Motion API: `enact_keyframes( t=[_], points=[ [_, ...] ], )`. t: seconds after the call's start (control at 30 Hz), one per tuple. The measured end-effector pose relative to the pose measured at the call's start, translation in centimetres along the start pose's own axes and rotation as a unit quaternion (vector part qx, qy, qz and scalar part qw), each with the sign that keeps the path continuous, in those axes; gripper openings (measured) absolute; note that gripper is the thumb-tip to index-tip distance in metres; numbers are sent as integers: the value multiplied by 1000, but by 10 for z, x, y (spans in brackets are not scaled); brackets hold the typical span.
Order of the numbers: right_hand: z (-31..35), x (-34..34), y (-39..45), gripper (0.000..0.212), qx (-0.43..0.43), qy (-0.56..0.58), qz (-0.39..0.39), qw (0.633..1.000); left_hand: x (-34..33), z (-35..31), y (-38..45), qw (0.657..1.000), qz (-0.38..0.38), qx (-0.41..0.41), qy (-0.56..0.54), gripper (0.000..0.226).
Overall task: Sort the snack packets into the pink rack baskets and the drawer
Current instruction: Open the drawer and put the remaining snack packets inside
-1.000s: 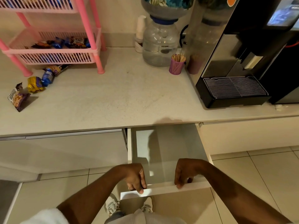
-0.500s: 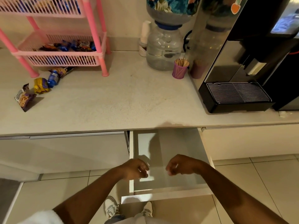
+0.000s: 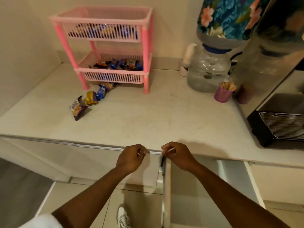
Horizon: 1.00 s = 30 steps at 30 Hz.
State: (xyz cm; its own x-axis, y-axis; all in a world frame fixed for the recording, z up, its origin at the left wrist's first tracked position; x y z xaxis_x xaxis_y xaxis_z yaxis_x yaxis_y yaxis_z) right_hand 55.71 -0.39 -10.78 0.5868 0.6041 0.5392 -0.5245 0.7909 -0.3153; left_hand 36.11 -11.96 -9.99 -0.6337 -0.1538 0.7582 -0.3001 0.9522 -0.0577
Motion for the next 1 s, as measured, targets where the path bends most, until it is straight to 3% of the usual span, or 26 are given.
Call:
enact_keyframes(
  t=[0.3, 0.53, 0.67, 0.77, 0.83, 0.93, 1.0],
  points=[
    [134, -74, 126, 13, 47, -24, 3, 999, 128, 100, 57, 990, -135, 24, 42, 19],
    [223, -139, 237, 35, 84, -107, 11, 991, 212, 187, 115, 965, -206, 54, 151, 49],
    [266, -181, 288, 48, 138, -169, 3, 976, 237, 231, 143, 968, -201, 89, 120, 72],
    [298, -207, 315, 63, 195, -228, -15, 954, 243, 258, 160, 979, -147, 111, 85, 82],
    [317, -223, 329, 72, 230, -321, -22, 918, 247, 271, 169, 986, -117, 92, 77, 80],
    [331, -239, 341, 84, 229, -465, -29, 854, 254, 275, 171, 990, -132, 34, 40, 74],
    [332, -244, 344, 84, 235, -501, -26, 832, 256, 274, 171, 991, -128, 17, 19, 77]
  ],
)
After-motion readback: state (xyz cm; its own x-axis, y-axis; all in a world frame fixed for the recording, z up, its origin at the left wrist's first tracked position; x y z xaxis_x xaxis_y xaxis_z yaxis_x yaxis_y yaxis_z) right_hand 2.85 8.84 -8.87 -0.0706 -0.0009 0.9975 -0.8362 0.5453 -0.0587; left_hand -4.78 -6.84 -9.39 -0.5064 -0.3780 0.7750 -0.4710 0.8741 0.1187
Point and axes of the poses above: each hand's wrist, its own y-axis towards the middle knuckle, its own x-axis out of the back of the hand, z = x × y, the point moved 2 cm from there along y, towards the middle knuckle, and after that the axes turned 7 degrees about -x, right-handed, at the moved point
